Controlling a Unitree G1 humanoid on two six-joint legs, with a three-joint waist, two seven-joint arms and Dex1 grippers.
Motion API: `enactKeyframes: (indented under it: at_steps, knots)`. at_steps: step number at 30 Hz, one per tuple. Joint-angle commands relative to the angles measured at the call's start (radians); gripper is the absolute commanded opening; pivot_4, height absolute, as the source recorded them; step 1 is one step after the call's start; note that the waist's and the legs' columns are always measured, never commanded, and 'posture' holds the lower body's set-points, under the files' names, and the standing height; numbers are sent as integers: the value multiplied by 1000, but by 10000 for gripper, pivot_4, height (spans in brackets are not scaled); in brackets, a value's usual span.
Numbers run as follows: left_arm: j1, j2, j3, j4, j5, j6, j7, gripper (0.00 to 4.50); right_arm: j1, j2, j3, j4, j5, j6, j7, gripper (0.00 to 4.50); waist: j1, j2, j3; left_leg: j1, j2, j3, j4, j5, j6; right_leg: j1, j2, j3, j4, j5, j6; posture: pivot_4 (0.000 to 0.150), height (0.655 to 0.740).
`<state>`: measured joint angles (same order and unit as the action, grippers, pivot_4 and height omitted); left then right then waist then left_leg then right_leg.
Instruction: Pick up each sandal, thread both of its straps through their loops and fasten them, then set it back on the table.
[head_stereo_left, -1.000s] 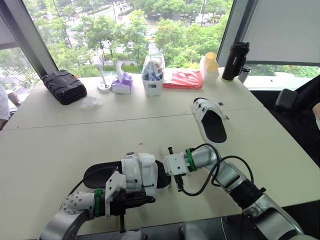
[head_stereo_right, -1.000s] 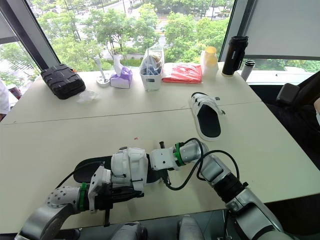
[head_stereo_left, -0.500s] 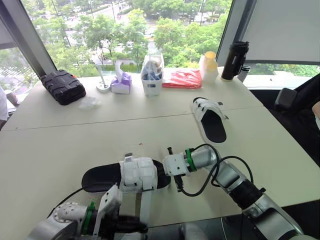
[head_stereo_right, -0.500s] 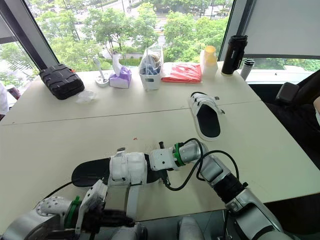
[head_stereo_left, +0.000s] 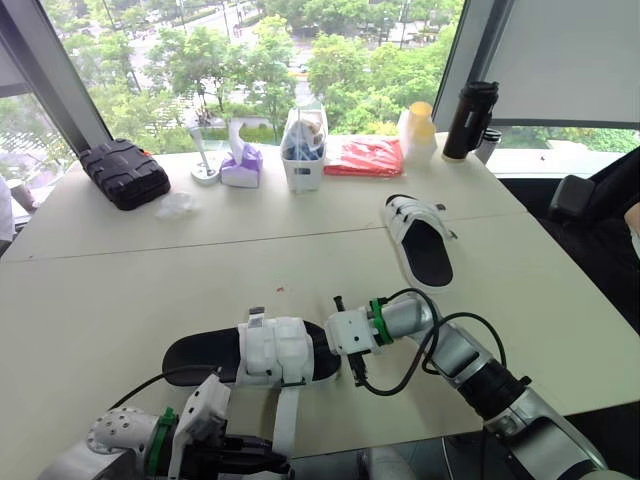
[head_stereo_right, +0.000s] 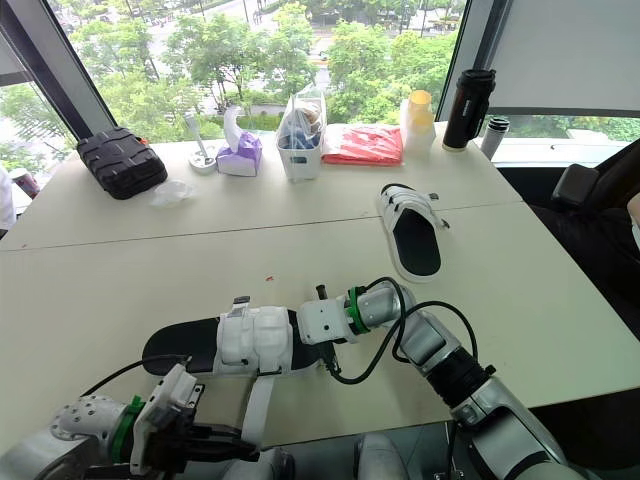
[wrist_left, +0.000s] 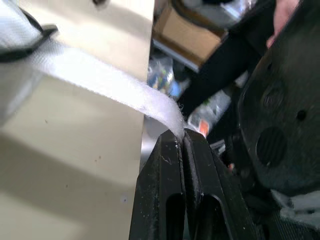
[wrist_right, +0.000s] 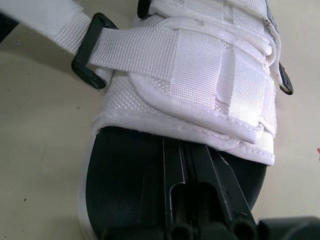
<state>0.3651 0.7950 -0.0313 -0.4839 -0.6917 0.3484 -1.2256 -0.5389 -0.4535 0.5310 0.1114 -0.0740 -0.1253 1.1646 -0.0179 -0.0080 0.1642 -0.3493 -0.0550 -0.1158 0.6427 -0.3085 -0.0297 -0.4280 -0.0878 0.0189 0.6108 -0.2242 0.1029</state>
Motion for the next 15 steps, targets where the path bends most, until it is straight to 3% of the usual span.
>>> enactKeyframes:
  at_steps: [1, 5, 10, 15]
  knots:
    - [-6, -2, 94, -63, -116, 27, 3, 523, 20, -16, 36, 53, -54, 19, 9, 0, 1, 0, 0, 0, 0, 0, 0, 0, 0, 0, 0, 0, 0, 0, 0, 1500, 7400]
    - [-82, -11, 147, -48, -200, 80, 32, 523, 14, -11, 36, 61, -55, 17, 8, 0, 0, 0, 0, 0, 0, 0, 1, 0, 0, 0, 0, -1, 1, 1, -1, 1500, 7400]
    - [-293, -55, 175, 48, -323, 201, 113, 523, 6, -7, 35, 71, -57, 12, 3, 0, 0, 0, 0, 0, 0, -1, 2, 0, 0, 1, 1, -1, 2, 2, -2, 1500, 7400]
    - [-472, -125, 135, 134, -296, 278, 201, 523, 1, -8, 36, 77, -57, 9, 0, 0, 2, -1, 1, 0, -1, -1, 3, 0, -1, 1, 1, -1, 2, 2, -2, 1500, 7400]
